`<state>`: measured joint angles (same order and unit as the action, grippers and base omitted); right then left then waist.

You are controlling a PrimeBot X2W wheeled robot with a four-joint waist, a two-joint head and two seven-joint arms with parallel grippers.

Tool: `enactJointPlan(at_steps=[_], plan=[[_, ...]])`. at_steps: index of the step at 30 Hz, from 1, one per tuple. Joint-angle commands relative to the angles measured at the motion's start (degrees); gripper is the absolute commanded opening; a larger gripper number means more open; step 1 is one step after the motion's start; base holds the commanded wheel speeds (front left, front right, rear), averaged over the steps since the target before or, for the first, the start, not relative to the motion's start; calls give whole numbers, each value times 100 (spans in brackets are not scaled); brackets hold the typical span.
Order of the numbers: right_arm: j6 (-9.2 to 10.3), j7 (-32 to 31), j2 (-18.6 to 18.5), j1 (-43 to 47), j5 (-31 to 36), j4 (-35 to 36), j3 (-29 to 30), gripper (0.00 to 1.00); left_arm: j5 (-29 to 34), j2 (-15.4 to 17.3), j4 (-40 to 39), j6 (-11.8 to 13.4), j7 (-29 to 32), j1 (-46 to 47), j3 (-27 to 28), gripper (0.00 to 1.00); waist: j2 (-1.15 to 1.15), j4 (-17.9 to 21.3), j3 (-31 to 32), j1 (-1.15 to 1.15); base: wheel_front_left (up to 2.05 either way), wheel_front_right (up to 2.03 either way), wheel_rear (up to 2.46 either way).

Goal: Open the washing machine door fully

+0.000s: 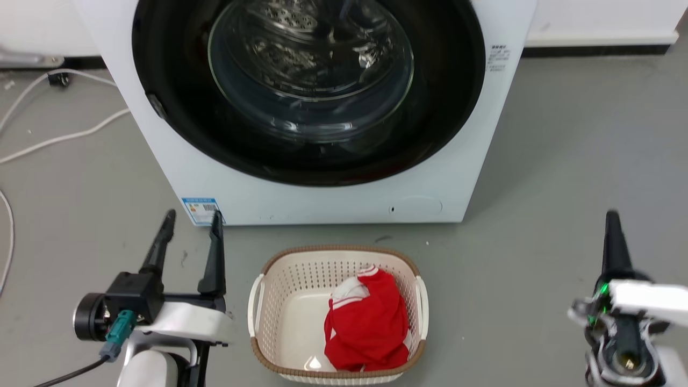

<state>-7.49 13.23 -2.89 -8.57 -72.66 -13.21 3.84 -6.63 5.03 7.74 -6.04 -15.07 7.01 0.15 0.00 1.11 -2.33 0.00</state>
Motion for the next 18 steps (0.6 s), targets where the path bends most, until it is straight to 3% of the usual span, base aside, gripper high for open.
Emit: enactJointPlan(at_steps=[1, 8, 15, 16, 18], plan=[[0, -128, 5, -252, -386, -28, 71, 0, -41, -12, -84, 8, -15, 102, 36, 100, 0, -5, -214, 0, 0, 0, 0], [0, -1020, -73, -1456, -2262, -318, 683, 0, -66, -56, -391, -14, -15, 382, 128, 100, 0, -16, -840, 0, 0, 0, 0], [0, -1861, -952, -3312, -2662, -1297, 475, 0, -28, -101, -583, -38, -15, 784, 157, 100, 0, -47, -1480, 0, 0, 0, 0], [0, -2208, -1225, -4019, -2630, -1705, 186, 0, 22, -103, -607, -42, -15, 896, 146, 100, 0, -66, -1639, 0, 0, 0, 0], [0, -2438, -1402, -4476, -2509, -2009, -89, 0, 82, -89, -599, -49, -15, 959, 119, 100, 0, -72, -1725, 0, 0, 0, 0]])
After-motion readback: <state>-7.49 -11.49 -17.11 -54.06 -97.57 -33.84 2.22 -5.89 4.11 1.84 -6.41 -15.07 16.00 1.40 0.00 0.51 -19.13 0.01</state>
